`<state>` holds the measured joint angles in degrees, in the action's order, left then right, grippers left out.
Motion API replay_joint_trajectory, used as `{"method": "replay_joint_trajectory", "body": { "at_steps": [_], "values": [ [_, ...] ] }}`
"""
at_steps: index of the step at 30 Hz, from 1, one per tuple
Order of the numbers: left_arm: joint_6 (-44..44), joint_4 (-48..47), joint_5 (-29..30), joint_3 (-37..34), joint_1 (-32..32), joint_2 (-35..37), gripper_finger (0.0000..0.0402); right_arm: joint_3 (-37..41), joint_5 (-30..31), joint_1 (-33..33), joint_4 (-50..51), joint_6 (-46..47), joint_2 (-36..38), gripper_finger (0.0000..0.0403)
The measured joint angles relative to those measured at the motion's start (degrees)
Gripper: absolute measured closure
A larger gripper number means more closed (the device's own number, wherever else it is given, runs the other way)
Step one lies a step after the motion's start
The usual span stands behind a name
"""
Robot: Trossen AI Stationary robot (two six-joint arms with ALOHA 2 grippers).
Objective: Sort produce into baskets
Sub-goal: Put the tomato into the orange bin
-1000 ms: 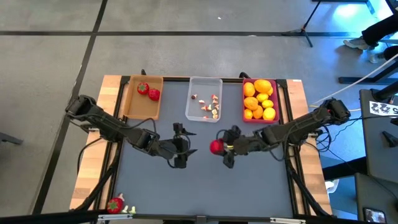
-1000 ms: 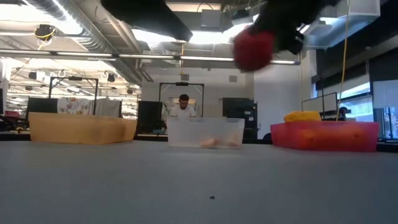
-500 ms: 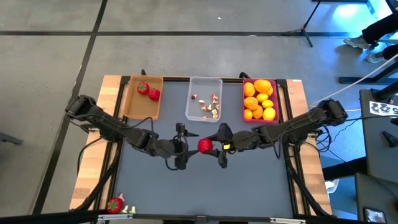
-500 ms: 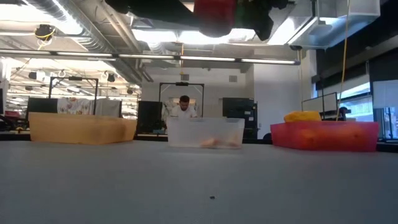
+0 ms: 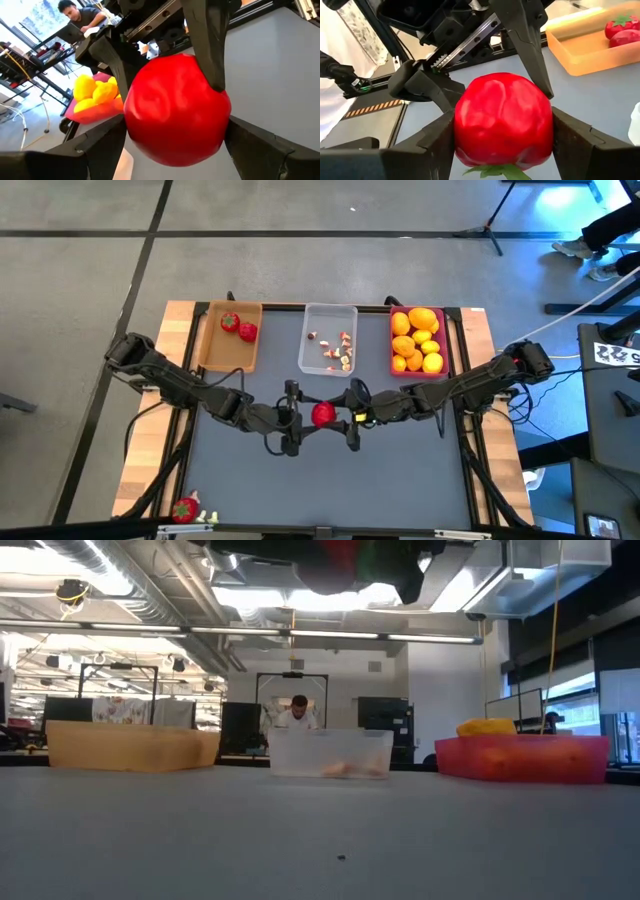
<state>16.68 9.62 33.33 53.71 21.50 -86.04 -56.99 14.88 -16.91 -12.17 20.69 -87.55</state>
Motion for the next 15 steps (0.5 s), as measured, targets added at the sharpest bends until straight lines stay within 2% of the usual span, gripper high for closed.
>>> {"method": "replay_joint_trajectory", "body": {
  "at_steps": [4, 7, 11, 15],
  "values": [
    [-0.02, 0.44, -0.12, 0.0, 0.0, 0.0, 0.0093, 0.0, 0.08, 0.0, -0.46, 0.0, -0.02, 0.0152],
    [-0.09, 0.51, -0.23, 0.0, 0.0, 0.01, 0.012, 0.0, 0.16, 0.0, -0.77, 0.01, -0.04, 0.0146],
    [-0.1, 0.61, -0.07, 0.0, 0.47, 0.02, 0.0157, 0.0, 1.08, -0.02, -0.96, 0.04, -0.07, 0.0122],
    [-0.95, 0.83, -0.12, 0.0, 0.75, 0.02, 0.0158, 0.0, 1.07, -0.02, -1.48, -0.04, -0.09, 0.009]
  ]
}}
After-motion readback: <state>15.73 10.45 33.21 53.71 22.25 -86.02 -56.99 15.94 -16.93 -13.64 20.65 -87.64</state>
